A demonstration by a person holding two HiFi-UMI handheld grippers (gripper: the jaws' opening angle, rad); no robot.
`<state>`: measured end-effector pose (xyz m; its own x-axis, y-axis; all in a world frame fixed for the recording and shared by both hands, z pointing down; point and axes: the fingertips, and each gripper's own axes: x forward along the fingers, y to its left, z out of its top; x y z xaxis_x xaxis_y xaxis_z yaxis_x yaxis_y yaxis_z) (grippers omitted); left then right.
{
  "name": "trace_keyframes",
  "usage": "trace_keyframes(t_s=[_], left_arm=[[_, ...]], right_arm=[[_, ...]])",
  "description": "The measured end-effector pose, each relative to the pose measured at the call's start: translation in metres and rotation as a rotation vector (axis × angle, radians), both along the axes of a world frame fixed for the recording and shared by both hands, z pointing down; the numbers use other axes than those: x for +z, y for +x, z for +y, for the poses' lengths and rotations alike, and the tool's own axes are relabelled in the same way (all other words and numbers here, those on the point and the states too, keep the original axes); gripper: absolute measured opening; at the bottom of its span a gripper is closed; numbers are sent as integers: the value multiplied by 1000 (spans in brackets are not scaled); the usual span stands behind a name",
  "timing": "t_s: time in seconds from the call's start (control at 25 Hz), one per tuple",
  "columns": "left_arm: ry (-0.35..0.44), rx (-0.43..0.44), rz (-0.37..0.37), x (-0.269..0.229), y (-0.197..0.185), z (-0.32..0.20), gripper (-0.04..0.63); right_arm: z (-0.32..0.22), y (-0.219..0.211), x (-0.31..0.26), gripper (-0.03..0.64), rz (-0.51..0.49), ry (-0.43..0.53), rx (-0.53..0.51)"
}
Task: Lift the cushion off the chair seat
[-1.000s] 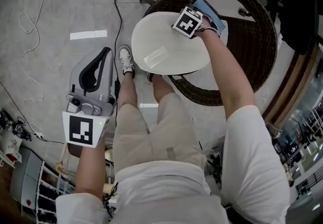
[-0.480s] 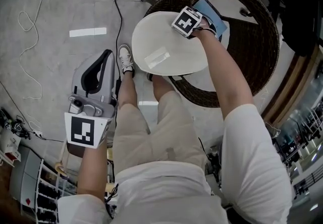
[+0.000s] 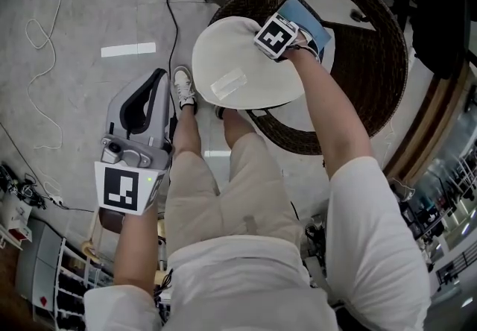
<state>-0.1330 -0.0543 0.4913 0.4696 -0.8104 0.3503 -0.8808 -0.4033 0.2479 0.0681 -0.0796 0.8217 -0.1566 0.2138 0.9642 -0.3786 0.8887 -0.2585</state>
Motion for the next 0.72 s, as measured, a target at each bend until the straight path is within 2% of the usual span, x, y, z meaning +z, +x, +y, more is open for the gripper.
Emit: trace_keyframes(t_s=[0.16, 0.32, 0.44, 0.72], left_arm=[[3, 18, 13, -4, 6, 0, 18], [27, 49, 28, -14, 16, -4, 17], [48, 78, 35, -24, 22, -8, 17], [78, 156, 48, -50, 29, -3, 17]], right_arm=[[-6, -3, -17, 46, -35, 84, 41], [8, 2, -34, 41, -69, 87, 130], [5, 7, -54, 40, -88, 143, 165], [22, 17, -92, 41, -92, 204, 243]])
